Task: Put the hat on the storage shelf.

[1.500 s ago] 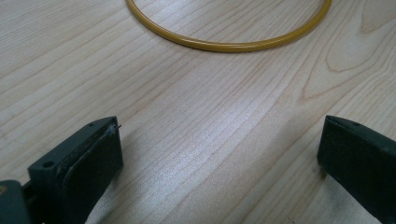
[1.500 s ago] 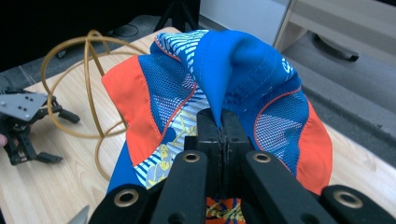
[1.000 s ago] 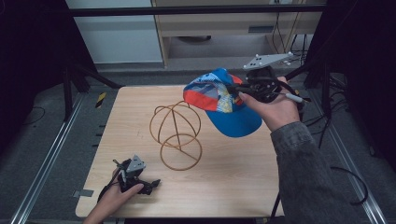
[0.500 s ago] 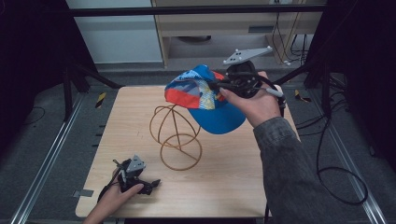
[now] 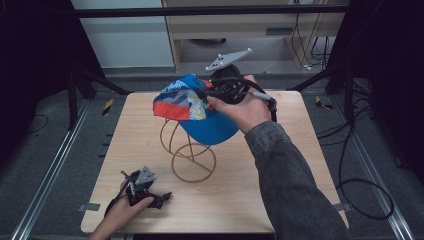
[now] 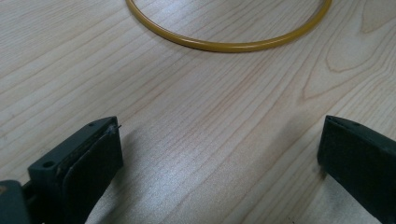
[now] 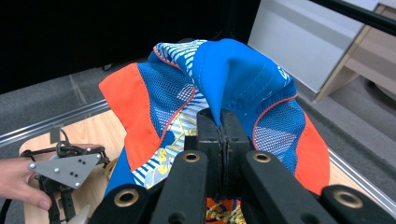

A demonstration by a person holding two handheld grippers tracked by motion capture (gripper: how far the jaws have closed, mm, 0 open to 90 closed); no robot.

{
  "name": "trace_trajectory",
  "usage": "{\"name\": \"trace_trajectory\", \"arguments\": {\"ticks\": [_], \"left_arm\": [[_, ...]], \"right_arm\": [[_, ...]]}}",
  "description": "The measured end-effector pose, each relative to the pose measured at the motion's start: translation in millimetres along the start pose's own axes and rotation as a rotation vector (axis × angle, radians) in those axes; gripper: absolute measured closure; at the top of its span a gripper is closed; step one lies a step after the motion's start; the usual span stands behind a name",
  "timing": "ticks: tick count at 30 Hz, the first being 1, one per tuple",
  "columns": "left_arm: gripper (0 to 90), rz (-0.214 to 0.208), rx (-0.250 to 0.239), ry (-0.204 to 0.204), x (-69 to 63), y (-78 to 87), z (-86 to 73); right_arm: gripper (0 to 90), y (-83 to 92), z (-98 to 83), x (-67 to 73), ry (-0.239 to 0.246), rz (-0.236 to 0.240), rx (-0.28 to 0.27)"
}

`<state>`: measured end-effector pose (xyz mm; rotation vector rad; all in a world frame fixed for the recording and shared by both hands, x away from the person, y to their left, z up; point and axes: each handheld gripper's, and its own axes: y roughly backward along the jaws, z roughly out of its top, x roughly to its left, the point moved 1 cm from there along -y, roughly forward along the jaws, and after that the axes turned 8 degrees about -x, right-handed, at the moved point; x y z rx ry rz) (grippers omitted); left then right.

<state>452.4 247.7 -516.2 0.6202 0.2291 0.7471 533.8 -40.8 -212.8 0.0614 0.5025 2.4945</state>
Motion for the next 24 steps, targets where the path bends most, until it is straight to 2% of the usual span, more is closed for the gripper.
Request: {"name": "trace_trajectory", "arguments": {"ticks": [17,24], "left_arm": [[0.0,0.0,-0.002,0.003,-0.3,-0.1,0.0],[0.0,0.0,-0.002,0.002,-0.2,-0.1,0.1]], "right_arm": [[89.2,-41.7,-4.3,15.0,0.022,0.059,0.079],[89.0,-52.1,-10.1,17.0,0.021,0.068,0.1]]}}
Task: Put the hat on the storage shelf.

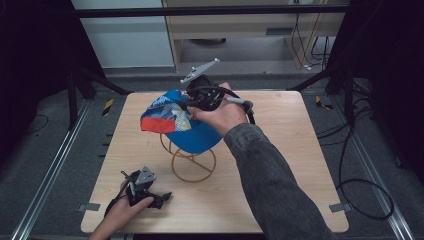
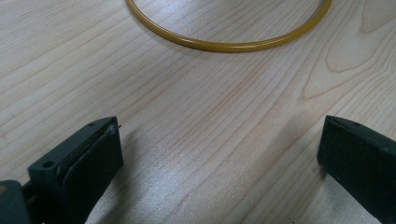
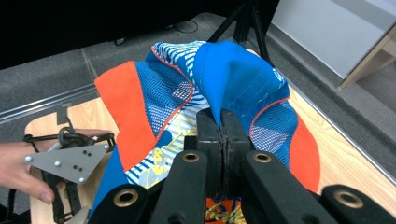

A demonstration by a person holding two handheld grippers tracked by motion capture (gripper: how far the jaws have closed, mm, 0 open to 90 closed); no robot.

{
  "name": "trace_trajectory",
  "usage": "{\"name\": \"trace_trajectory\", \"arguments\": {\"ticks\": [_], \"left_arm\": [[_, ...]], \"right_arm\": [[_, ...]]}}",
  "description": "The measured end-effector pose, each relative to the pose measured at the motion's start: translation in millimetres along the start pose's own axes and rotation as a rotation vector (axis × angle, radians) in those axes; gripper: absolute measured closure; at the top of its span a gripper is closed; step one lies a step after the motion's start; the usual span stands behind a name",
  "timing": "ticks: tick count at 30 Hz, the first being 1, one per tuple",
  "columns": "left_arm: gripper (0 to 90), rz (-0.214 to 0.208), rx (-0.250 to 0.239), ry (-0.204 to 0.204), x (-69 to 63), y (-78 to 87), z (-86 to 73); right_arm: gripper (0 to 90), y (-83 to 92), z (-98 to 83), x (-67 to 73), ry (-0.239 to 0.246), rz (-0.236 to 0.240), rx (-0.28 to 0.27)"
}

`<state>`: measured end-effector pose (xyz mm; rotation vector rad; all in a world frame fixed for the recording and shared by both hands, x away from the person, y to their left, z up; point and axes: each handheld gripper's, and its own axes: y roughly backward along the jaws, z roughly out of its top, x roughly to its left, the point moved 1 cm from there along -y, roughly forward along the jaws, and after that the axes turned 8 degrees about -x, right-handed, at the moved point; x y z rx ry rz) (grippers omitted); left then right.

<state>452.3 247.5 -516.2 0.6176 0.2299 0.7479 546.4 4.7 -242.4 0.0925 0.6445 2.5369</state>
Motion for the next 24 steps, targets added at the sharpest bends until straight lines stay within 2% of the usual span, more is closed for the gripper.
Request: {"name": "trace_trajectory", "arguments": {"ticks": [11,16,20,24], "left_arm": [[0.0,0.0,-0.001,0.0,0.0,-0.1,0.0],[0.0,-0.001,-0.001,0.0,0.0,-0.1,-0.1],[0.0,-0.001,-0.001,0.0,0.0,-0.1,-0.1],[0.0,-0.001,-0.001,0.0,0.0,-0.1,0.0]], "right_arm": [[88.0,-8.5,-0.4,-0.3,0.001,0.009,0.029],[87.1,-12.0,-1.5,3.6,0.023,0.016,0.043],[84.9,-13.6,-3.6,4.2,0.024,0.019,0.044],[78.5,-13.4,-5.4,4.4,0.02,0.015,0.044]]}}
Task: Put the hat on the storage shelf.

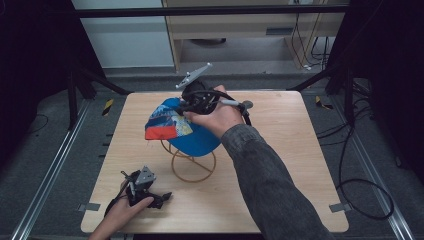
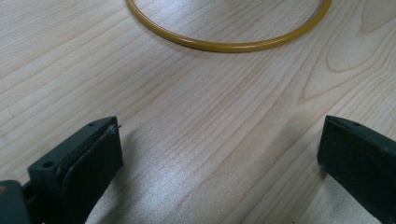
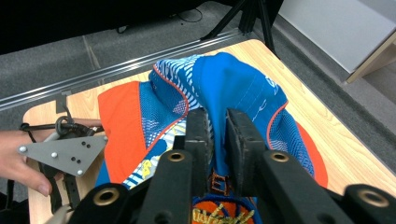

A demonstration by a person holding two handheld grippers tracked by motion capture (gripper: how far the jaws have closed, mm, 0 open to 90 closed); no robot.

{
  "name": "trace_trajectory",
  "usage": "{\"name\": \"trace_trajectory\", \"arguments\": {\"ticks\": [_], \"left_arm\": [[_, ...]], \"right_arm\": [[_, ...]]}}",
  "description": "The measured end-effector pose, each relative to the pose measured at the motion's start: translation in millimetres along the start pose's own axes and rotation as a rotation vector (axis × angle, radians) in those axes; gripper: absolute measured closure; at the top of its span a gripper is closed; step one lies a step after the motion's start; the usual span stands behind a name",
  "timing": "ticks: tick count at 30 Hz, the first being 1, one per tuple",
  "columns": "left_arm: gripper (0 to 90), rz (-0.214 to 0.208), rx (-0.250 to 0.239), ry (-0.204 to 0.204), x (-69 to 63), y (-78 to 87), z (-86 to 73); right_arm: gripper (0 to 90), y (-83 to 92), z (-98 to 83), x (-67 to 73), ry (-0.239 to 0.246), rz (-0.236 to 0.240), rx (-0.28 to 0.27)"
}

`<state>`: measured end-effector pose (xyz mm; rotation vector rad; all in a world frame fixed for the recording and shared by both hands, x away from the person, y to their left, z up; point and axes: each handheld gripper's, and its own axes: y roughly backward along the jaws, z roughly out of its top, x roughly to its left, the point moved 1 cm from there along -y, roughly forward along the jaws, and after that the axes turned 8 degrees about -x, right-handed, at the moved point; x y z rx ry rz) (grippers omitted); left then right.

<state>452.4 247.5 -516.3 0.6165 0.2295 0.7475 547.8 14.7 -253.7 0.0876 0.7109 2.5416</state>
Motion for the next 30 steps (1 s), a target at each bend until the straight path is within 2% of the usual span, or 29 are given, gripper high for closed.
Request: {"name": "trace_trajectory", "arguments": {"ticks": [7,20,30], "left_arm": [[0.0,0.0,0.001,0.002,-0.1,0.0,0.0],[0.0,-0.001,0.001,0.001,0.0,0.1,-0.1],[0.0,0.0,0.002,-0.001,0.1,0.1,0.0]], "right_arm": [[60.5,1.9,-1.3,1.2,0.0,-0.025,-0.009],[44.6,8.3,-8.9,1.4,-0.006,-0.035,0.003],[33.4,13.4,-16.6,0.3,-0.037,-0.048,0.008]]}}
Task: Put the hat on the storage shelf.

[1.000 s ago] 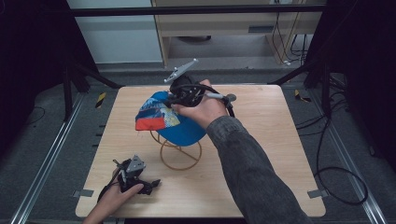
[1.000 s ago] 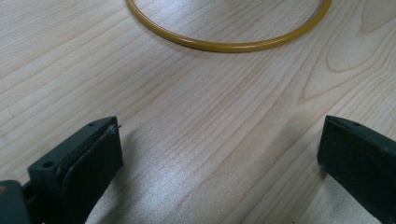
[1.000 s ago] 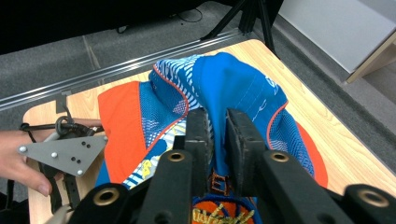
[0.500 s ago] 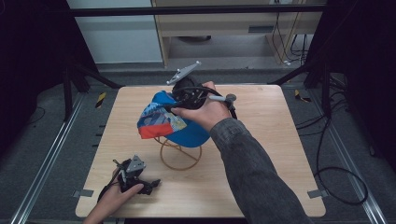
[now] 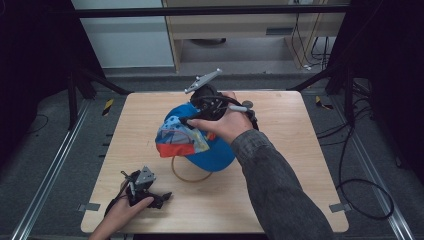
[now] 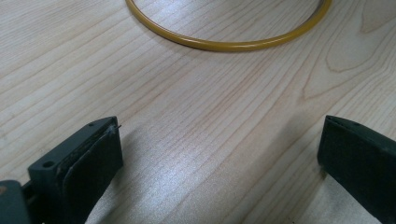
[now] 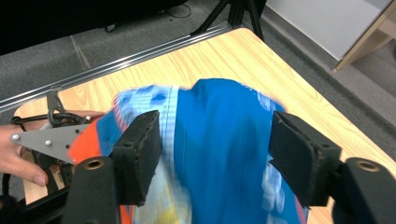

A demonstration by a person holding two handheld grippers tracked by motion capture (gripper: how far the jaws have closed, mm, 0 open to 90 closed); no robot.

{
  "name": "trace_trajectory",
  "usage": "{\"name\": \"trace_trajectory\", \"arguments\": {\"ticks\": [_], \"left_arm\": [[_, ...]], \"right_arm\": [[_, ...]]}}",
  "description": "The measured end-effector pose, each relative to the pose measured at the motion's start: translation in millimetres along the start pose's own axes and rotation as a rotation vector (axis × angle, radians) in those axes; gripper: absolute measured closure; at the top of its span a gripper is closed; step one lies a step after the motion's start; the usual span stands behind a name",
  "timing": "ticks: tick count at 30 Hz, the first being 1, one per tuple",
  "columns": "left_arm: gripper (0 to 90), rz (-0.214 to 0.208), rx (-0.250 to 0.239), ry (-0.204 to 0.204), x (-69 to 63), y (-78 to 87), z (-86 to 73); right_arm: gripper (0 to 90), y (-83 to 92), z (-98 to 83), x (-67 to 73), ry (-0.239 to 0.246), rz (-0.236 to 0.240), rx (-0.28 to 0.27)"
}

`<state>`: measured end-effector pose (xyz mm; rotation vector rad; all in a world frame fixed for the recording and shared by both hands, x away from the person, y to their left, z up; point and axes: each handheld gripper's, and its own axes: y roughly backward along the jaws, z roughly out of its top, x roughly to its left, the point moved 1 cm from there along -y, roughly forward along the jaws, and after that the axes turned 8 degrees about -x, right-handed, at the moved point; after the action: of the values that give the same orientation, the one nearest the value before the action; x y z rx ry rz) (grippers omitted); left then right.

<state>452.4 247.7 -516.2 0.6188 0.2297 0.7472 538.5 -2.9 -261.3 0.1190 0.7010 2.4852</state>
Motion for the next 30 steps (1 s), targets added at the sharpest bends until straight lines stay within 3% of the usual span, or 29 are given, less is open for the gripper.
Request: {"name": "trace_trajectory", "arguments": {"ticks": [30], "left_arm": [[0.0,0.001,-0.002,0.001,0.0,-0.1,0.0]], "right_arm": [[28.7,25.3,-6.4,0.0,-0.024,-0.003,-0.008]]}}
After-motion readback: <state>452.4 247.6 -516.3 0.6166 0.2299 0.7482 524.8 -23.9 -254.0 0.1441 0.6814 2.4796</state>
